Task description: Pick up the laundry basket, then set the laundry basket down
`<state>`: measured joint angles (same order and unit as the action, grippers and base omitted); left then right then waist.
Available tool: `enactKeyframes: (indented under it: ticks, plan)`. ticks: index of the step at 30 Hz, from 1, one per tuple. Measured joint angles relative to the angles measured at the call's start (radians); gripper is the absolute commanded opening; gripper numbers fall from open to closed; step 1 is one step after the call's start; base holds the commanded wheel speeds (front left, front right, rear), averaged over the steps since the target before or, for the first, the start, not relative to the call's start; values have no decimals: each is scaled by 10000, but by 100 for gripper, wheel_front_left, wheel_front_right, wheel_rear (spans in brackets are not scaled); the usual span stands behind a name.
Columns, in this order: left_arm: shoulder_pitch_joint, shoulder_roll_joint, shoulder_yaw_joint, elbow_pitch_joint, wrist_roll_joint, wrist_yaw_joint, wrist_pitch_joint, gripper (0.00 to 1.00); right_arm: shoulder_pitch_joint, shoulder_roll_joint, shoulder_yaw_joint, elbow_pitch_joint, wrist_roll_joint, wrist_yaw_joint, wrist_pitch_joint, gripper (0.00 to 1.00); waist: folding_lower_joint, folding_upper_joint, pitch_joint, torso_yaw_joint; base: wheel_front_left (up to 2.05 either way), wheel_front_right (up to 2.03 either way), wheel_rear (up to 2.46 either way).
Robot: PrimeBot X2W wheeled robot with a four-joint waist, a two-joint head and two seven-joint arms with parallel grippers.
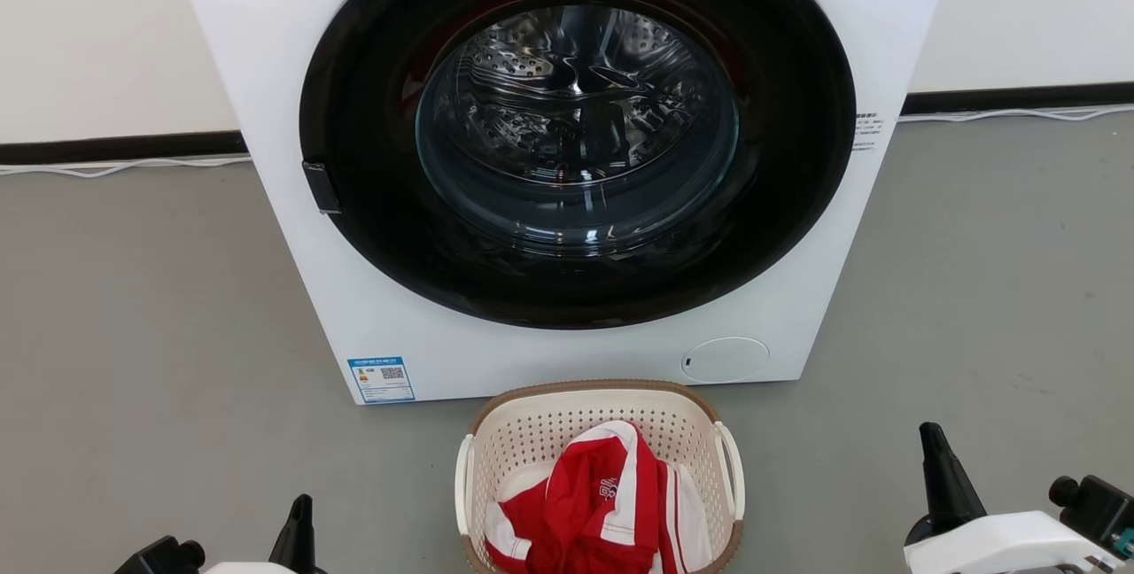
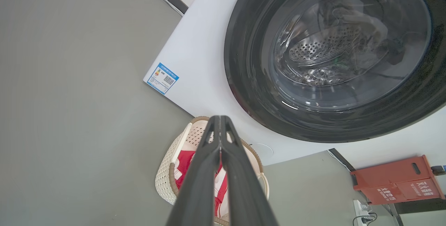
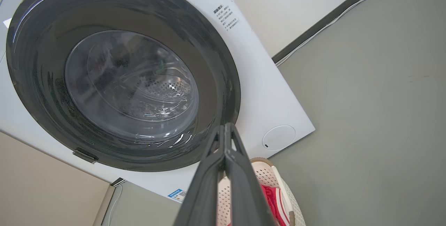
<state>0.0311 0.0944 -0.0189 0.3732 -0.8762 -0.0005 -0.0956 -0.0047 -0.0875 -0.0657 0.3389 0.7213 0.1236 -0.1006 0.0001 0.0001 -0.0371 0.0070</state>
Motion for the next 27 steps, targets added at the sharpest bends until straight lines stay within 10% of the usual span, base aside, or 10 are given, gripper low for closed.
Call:
enactKeyframes:
  ticks: [27]
  plan:
    - [-236,-217,360,-351,-2587,-433,709,0,-212,134,-274,-203,3170,-2,746,0,-1,0,146,-25,0,0,0]
